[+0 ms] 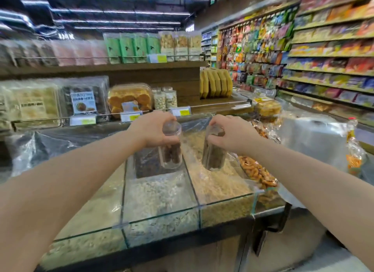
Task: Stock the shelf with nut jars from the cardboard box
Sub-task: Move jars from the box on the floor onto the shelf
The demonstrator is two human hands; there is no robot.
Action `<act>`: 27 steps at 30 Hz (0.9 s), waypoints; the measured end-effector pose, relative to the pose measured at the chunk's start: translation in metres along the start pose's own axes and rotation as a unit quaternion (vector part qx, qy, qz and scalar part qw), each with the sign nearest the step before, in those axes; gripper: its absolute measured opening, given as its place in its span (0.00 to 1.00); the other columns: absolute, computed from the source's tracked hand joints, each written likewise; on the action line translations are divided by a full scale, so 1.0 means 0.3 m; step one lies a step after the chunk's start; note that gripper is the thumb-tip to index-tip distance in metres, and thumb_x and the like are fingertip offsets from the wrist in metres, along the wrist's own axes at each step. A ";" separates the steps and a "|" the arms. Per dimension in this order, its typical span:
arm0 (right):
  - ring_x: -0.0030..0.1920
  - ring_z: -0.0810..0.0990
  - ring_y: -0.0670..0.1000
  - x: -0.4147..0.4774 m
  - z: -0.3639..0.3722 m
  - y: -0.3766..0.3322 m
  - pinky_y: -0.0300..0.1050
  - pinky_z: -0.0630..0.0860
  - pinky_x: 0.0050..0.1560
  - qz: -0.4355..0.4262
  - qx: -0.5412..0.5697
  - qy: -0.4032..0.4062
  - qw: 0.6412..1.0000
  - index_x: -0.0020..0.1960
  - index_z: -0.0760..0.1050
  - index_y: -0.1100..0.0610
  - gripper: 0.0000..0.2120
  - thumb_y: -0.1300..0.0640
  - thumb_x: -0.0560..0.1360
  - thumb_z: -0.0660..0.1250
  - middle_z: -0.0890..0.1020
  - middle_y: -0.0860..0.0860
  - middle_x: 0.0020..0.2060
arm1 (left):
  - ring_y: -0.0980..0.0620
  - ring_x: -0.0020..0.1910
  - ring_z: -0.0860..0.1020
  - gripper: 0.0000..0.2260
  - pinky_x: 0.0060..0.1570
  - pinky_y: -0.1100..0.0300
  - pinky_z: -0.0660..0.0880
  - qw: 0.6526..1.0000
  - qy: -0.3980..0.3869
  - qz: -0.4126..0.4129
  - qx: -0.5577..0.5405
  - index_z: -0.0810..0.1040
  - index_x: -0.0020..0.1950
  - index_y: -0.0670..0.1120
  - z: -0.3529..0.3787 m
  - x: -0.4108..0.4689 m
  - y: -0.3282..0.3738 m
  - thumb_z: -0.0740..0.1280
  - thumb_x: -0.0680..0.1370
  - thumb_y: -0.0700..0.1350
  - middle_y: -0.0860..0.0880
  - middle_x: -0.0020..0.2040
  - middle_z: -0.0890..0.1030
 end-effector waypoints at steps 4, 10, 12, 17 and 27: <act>0.52 0.75 0.53 0.173 0.027 0.026 0.46 0.73 0.44 0.027 0.012 0.033 0.999 0.62 0.70 0.47 0.20 0.39 0.74 0.62 0.77 0.50 0.52 | 0.50 0.53 0.75 0.22 0.46 0.55 0.72 0.996 0.027 -0.037 -0.070 0.74 0.60 0.52 0.005 0.127 -0.124 0.68 0.71 0.61 0.53 0.56 0.76; 0.50 0.74 0.52 0.478 0.091 0.162 0.45 0.70 0.42 0.038 0.066 0.102 0.992 0.59 0.72 0.47 0.19 0.39 0.72 0.60 0.77 0.49 0.49 | 0.52 0.51 0.74 0.17 0.48 0.55 0.72 0.993 0.045 -0.048 -0.097 0.76 0.55 0.53 0.094 0.373 -0.197 0.65 0.73 0.62 0.53 0.53 0.77; 0.49 0.74 0.52 0.608 0.123 0.208 0.45 0.70 0.42 0.026 0.079 0.102 0.991 0.59 0.72 0.47 0.19 0.39 0.72 0.61 0.77 0.49 0.49 | 0.52 0.52 0.75 0.19 0.49 0.53 0.74 0.993 0.054 -0.048 -0.089 0.76 0.55 0.54 0.119 0.456 -0.216 0.65 0.72 0.64 0.54 0.53 0.78; 0.53 0.75 0.57 0.945 0.215 0.334 0.49 0.73 0.49 0.009 0.062 0.073 0.995 0.61 0.72 0.51 0.20 0.40 0.74 0.61 0.78 0.53 0.51 | 0.52 0.56 0.75 0.27 0.51 0.56 0.73 0.997 0.031 -0.064 -0.012 0.72 0.65 0.56 0.128 0.658 -0.270 0.63 0.71 0.67 0.54 0.60 0.77; 0.55 0.75 0.58 1.464 0.386 0.444 0.50 0.72 0.55 -0.003 0.105 0.080 0.991 0.59 0.74 0.49 0.20 0.40 0.71 0.62 0.75 0.53 0.58 | 0.54 0.59 0.72 0.25 0.48 0.59 0.66 0.986 0.051 -0.148 -0.049 0.73 0.65 0.57 0.187 0.944 -0.503 0.66 0.71 0.64 0.54 0.62 0.74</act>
Point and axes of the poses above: each hand's wrist, its own x-axis towards the middle knuckle, its own z-axis out of the palm, y = z × x, the point moved 8 cm from there along x, towards the middle knuckle
